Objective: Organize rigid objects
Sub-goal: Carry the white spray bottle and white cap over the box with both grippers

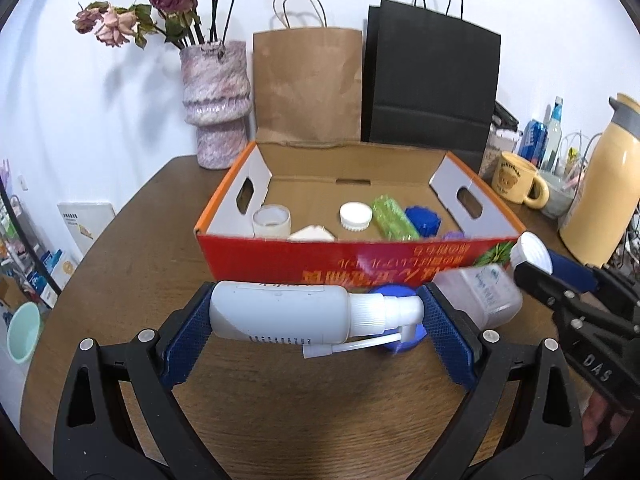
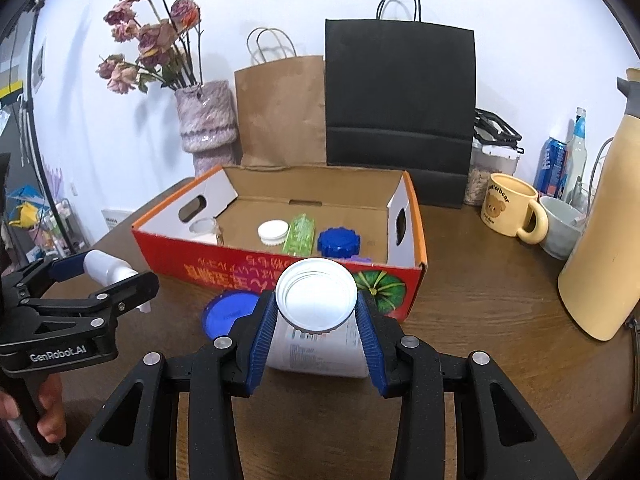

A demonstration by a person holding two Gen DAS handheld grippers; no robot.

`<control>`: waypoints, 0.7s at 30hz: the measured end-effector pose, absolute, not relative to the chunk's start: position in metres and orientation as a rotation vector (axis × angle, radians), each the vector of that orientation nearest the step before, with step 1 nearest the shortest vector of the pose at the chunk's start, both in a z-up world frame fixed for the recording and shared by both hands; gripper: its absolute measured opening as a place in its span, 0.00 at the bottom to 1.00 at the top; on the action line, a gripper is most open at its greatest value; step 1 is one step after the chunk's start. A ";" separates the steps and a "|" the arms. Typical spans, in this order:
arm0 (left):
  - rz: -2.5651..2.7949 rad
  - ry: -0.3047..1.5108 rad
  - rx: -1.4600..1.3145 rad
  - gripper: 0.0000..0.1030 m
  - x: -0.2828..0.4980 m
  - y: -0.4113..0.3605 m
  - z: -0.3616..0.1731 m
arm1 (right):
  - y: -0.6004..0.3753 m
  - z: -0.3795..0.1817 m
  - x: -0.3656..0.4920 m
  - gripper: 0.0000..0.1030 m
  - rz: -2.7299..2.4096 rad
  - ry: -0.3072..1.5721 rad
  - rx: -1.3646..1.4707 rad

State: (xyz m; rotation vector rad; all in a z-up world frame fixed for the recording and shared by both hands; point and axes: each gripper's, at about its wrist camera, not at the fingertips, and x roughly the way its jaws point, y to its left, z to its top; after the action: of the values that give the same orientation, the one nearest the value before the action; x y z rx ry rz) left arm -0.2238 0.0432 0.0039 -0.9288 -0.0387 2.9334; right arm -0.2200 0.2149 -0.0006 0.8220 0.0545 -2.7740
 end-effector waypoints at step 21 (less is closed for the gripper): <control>2.998 -0.153 -0.833 0.93 -0.267 0.043 0.033 | 0.206 0.011 -0.268 0.43 -2.815 0.028 0.739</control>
State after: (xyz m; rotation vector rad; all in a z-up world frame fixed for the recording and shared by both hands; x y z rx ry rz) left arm -0.2674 0.0433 0.0329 -0.8334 -0.1531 2.9978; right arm -0.2678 0.2064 0.0110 0.7385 0.0284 -2.8151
